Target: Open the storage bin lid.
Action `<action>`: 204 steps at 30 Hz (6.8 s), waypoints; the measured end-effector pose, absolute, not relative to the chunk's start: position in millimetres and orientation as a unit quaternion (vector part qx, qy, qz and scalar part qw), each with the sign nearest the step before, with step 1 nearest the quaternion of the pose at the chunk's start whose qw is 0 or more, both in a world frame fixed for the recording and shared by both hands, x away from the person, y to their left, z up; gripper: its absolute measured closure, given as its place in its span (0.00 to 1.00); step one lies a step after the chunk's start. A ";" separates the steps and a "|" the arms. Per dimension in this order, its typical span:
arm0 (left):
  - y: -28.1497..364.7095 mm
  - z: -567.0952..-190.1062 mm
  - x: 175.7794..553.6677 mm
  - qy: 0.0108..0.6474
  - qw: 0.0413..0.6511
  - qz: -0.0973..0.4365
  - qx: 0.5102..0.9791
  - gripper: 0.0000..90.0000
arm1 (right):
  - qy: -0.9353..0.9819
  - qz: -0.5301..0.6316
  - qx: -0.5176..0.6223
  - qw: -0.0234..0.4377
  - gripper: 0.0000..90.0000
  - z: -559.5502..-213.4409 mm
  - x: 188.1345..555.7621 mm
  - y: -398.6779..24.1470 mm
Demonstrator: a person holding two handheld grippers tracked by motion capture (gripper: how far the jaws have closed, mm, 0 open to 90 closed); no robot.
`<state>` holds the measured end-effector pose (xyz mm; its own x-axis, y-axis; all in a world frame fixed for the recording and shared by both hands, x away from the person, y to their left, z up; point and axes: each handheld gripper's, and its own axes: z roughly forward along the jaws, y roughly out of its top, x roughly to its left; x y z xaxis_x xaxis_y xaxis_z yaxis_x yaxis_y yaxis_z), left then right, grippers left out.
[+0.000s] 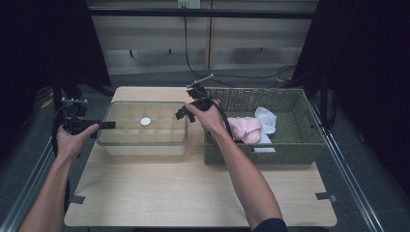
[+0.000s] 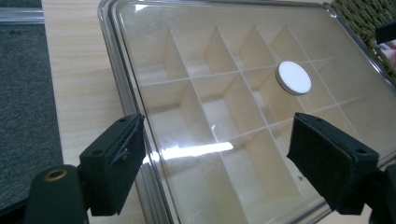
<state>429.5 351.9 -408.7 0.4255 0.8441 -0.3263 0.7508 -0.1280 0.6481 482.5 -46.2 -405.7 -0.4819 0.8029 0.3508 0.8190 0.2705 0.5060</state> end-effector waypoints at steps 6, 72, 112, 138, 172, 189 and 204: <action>354.4 -414.9 438.0 0.551 0.383 0.056 0.739 0.20 | -0.798 -0.315 -0.514 0.008 0.22 -406.9 486.9 -37.8; 351.5 -434.8 459.0 0.564 0.374 0.025 0.736 0.31 | -0.766 -0.260 -0.587 0.009 0.40 -418.0 506.9 -16.9; 359.5 -408.2 433.3 0.544 0.435 0.052 0.716 0.64 | -0.710 -0.390 -0.586 0.019 0.72 -386.3 472.6 -63.0; 368.2 -394.7 406.5 0.523 0.460 0.067 0.715 0.73 | -0.712 -0.432 -0.551 0.044 0.79 -370.9 443.5 -74.9; 370.5 -391.4 363.6 0.523 0.463 0.076 0.712 0.73 | -0.726 -0.438 -0.528 0.053 0.79 -369.3 401.7 -75.0; 376.4 -399.6 339.7 0.526 0.452 0.074 0.717 0.72 | -0.739 -0.430 -0.514 0.067 0.80 -382.5 376.9 -69.3; 373.8 -408.2 324.7 0.522 0.435 0.071 0.730 0.72 | -0.746 -0.414 -0.515 0.077 0.80 -397.5 357.7 -70.2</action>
